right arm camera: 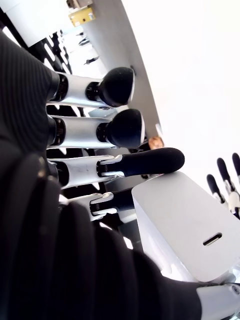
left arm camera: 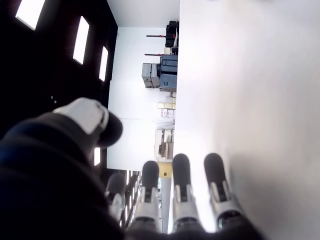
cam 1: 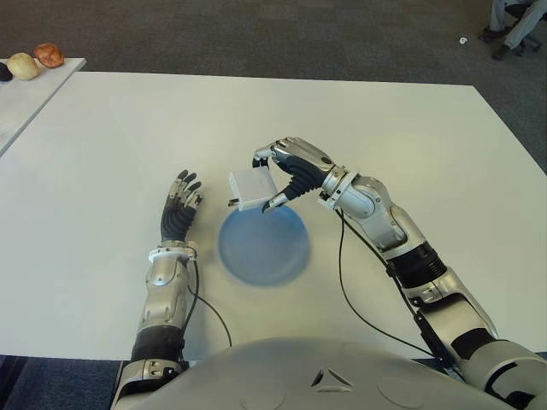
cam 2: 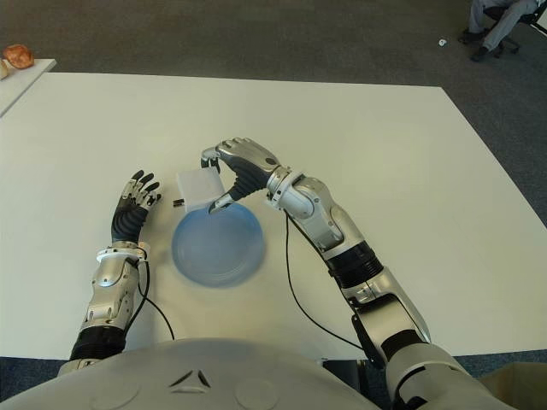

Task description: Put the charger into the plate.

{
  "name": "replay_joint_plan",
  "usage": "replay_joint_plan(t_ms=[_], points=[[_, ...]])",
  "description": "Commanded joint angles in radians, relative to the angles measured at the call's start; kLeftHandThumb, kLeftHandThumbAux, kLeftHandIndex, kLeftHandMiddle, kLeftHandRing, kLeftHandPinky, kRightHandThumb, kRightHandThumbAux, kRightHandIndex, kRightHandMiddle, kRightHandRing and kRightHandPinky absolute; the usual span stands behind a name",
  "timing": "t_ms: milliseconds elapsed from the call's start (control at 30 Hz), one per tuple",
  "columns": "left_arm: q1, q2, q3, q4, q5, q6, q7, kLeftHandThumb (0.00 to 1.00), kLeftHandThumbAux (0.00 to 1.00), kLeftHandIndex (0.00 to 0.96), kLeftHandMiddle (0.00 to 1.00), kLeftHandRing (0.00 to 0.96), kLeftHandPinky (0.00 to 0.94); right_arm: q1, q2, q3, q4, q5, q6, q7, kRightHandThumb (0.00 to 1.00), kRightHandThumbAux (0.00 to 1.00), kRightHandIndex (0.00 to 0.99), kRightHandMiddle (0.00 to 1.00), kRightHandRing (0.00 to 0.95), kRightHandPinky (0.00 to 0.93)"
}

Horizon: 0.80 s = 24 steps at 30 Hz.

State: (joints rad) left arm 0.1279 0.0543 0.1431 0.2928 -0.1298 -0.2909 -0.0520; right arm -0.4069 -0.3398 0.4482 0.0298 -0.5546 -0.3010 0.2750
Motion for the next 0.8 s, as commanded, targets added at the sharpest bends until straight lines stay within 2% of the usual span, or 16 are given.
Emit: replay_joint_plan(t_ms=[33, 533, 800], points=[[0.009, -0.007, 0.002, 0.026, -0.012, 0.035, -0.015, 0.051, 0.623, 0.038, 0.115, 0.137, 0.178, 0.020, 0.004, 0.004, 0.002, -0.003, 0.014, 0.018, 0.859, 0.674, 0.405, 0.537, 0.846, 0.830], [0.007, -0.004, 0.004, 0.027, -0.024, 0.039, -0.023, 0.060, 0.625, 0.035, 0.111, 0.133, 0.179, 0.038, 0.014, 0.003, 0.028, 0.001, -0.020, -0.008, 0.858, 0.675, 0.403, 0.538, 0.850, 0.833], [0.007, -0.005, 0.007, 0.019, -0.033, 0.046, -0.029, 0.061, 0.625, 0.032, 0.112, 0.138, 0.195, -0.001, -0.011, 0.012, 0.086, -0.057, -0.122, -0.066, 0.848, 0.673, 0.402, 0.559, 0.678, 0.623]])
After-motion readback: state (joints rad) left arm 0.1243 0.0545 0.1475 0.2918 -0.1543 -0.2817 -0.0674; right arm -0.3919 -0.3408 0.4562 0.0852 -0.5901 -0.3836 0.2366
